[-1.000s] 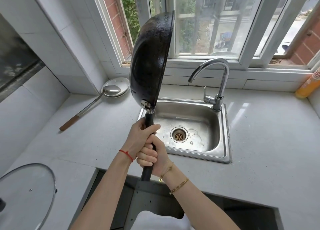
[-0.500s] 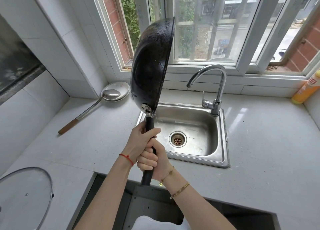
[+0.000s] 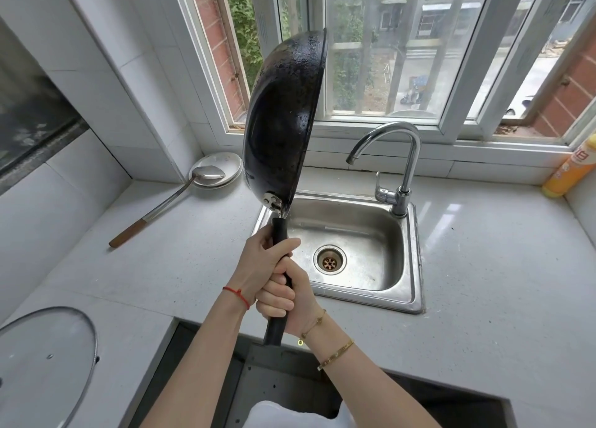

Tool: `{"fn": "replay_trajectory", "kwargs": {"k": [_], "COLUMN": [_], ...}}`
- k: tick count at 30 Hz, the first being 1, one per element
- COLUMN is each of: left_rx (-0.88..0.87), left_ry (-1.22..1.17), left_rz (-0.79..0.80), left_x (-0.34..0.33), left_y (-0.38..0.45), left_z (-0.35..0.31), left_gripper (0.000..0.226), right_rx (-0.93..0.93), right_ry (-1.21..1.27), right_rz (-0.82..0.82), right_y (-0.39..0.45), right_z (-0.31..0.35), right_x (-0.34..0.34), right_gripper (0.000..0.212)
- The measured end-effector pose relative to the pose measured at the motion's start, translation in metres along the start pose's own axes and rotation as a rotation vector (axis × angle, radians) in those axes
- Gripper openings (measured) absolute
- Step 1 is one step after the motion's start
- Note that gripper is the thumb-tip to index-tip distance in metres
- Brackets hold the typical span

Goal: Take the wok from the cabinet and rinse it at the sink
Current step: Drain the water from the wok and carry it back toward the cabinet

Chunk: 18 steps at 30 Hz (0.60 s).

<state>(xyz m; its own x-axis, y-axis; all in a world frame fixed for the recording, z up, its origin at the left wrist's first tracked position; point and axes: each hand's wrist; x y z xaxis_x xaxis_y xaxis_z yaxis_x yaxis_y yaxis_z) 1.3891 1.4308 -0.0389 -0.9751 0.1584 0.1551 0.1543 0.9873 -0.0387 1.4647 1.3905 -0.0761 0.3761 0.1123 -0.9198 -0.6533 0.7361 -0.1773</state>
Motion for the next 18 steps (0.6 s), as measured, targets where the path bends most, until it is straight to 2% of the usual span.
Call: {"fn": "replay_trajectory", "kwargs": {"k": [5,11,15,18], "left_rx": [0.008,0.031,0.062,0.090], "left_ry": [0.003,-0.005,-0.017,-0.030], "left_rz": [0.000,-0.019,-0.032,-0.025], "left_x": [-0.003,-0.009,-0.011,-0.011], "left_y": [-0.001,-0.006,-0.009,-0.009], "left_z": [0.002,0.010,0.020,0.027], "left_gripper": [0.021,0.020,0.017,0.016], "right_rx": [-0.033,-0.052,-0.082,-0.087], "right_ry": [0.006,0.012,0.026,-0.020], "right_rz": [0.028,-0.039,-0.007,-0.053], "right_y": [-0.003,-0.008,-0.011,-0.011], "right_z": [0.001,0.000,-0.002,-0.005], "right_x": [0.004,0.012,0.018,0.023], "right_gripper": [0.049,0.049,0.046,0.055]}}
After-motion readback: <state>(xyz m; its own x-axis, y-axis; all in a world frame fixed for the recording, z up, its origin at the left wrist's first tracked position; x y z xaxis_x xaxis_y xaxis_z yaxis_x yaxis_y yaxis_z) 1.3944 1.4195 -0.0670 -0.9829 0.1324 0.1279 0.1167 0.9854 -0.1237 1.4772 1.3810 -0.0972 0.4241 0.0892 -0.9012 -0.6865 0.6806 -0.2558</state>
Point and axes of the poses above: each hand's wrist, its own y-axis towards the middle knuckle, its own x-axis out of the back of the hand, z = x × y, and after that the axes turned 6 degrees about -x, right-handed
